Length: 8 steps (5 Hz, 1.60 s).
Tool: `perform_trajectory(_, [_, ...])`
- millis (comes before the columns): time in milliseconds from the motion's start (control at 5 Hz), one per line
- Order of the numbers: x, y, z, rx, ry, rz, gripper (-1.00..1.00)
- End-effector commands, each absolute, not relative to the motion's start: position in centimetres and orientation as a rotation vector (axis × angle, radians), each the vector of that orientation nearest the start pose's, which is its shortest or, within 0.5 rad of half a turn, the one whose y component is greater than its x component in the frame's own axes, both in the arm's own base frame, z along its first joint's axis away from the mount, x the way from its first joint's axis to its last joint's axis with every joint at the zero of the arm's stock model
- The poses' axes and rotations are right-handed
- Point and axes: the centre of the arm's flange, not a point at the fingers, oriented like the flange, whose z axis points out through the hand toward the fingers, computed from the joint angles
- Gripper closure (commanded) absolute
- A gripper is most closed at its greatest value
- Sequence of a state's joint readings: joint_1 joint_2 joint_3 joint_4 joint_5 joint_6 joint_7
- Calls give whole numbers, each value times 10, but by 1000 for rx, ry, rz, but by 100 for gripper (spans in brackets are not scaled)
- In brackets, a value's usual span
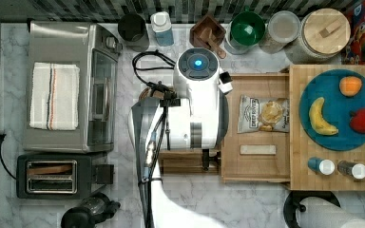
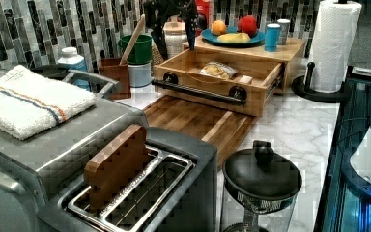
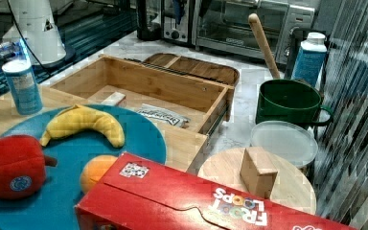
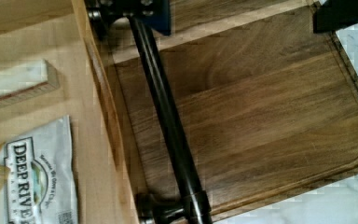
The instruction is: Close the drawer.
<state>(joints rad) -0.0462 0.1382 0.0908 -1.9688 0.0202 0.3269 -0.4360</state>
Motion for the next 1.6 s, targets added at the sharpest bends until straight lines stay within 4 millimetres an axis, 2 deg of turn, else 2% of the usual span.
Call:
perform_trajectory(200, [534,63,381,-3190,50,172,100])
perform_trajectory(600, [510,59,346,-3188,-26,114,100])
perform_trajectory(1000, [497,58,293,-3194,-48,-19,100])
perform_trajectory(1200, [497,62,279,-3203,-22,-38,100])
perform_trajectory(1600, [499,30,278,-3224,-86,-23,100])
